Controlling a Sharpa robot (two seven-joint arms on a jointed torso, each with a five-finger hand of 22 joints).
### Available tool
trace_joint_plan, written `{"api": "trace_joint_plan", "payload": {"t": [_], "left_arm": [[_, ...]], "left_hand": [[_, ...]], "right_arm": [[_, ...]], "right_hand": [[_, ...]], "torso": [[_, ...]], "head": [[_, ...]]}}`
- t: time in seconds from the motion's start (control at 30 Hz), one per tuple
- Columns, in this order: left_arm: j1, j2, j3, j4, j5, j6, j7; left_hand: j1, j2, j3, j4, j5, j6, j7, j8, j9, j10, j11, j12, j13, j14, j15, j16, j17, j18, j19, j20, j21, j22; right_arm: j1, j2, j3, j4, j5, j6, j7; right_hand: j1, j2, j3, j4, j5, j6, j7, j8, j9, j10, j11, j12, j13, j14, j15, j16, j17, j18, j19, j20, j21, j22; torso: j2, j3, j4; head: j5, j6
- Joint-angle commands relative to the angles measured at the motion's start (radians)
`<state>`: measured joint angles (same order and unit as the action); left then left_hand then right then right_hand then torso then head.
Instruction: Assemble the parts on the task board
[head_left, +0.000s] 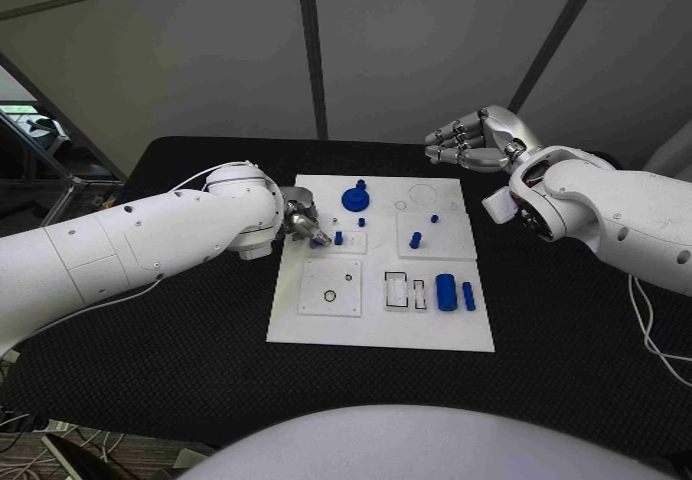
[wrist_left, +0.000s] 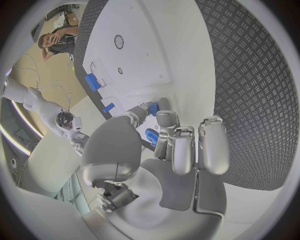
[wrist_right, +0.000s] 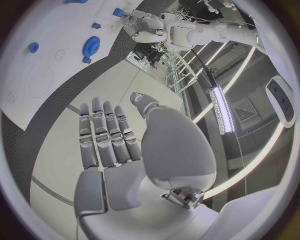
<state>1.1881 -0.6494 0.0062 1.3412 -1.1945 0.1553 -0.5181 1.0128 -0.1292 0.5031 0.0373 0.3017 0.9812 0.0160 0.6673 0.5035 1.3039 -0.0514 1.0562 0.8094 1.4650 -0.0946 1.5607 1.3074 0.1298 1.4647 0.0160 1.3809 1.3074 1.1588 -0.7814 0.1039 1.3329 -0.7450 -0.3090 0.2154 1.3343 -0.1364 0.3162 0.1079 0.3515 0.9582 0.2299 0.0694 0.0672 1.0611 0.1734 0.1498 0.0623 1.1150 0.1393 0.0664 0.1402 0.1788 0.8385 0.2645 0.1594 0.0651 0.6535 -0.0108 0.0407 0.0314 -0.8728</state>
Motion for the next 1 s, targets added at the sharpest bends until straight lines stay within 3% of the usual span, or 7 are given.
{"api": "trace_joint_plan", "payload": {"t": [0.03,0.23,0.57,1.0], "left_arm": [[-0.004,0.002,-0.003,-0.003,0.005,0.000,0.000],[-0.004,0.001,-0.002,-0.005,0.005,-0.013,0.001],[-0.004,-0.009,0.000,-0.002,0.010,-0.028,0.000],[-0.004,-0.012,0.016,-0.002,0.012,-0.038,-0.001]], "left_hand": [[-0.007,0.002,-0.005,0.000,0.003,0.007,0.001,-0.006,-0.002,0.005,0.002,0.001,0.001,0.103,-0.006,0.002,0.255,-0.085,0.038,-0.005,0.003,0.123],[-0.030,0.004,-0.051,0.025,0.001,0.009,0.003,-0.010,-0.003,0.001,0.004,-0.003,-0.005,0.102,-0.005,0.000,0.251,-0.084,0.036,-0.004,-0.002,0.121],[-0.011,0.021,-0.061,0.020,0.004,0.004,0.002,-0.015,-0.004,-0.006,0.003,-0.009,-0.011,0.101,-0.006,-0.005,0.247,-0.083,0.034,-0.005,-0.010,0.117],[-0.039,0.018,-0.137,0.056,0.001,0.005,0.008,-0.020,-0.005,-0.012,0.009,-0.012,-0.013,0.100,-0.002,-0.008,0.243,-0.082,0.032,-0.002,-0.017,0.115]], "right_arm": [[0.002,0.000,0.001,0.000,-0.001,0.006,0.006],[0.002,0.001,0.001,-0.001,-0.001,0.006,0.007],[0.002,0.000,0.001,-0.001,-0.001,0.006,0.006],[0.002,0.001,0.001,-0.003,-0.001,0.008,0.006]], "right_hand": [[0.003,0.008,-0.005,-0.001,0.007,-0.005,0.004,-0.003,0.000,-0.009,-0.001,0.007,0.000,-0.006,-0.002,-0.001,-0.001,0.007,0.009,0.001,-0.004,0.000],[0.003,0.008,-0.005,-0.001,0.007,-0.005,0.004,-0.003,0.000,-0.009,-0.001,0.007,0.000,-0.006,-0.002,-0.001,-0.001,0.007,0.009,0.001,-0.004,0.000],[0.003,0.008,-0.005,-0.001,0.007,-0.005,0.004,-0.003,0.000,-0.009,-0.001,0.007,0.000,-0.006,-0.002,-0.001,-0.001,0.007,0.009,0.001,-0.004,0.000],[0.003,0.008,-0.005,-0.001,0.007,-0.005,0.004,-0.003,0.000,-0.009,-0.001,0.007,0.000,-0.006,-0.002,-0.001,-0.001,0.007,0.009,0.001,-0.004,0.000]], "torso": [[0.000,-0.0004,-0.0005],[0.000,-0.0005,-0.0001],[0.000,-0.0006,0.0001],[0.000,-0.0005,0.0007]], "head": [[-0.001,0.000],[-0.002,0.000],[-0.003,0.000],[-0.003,0.000]]}}
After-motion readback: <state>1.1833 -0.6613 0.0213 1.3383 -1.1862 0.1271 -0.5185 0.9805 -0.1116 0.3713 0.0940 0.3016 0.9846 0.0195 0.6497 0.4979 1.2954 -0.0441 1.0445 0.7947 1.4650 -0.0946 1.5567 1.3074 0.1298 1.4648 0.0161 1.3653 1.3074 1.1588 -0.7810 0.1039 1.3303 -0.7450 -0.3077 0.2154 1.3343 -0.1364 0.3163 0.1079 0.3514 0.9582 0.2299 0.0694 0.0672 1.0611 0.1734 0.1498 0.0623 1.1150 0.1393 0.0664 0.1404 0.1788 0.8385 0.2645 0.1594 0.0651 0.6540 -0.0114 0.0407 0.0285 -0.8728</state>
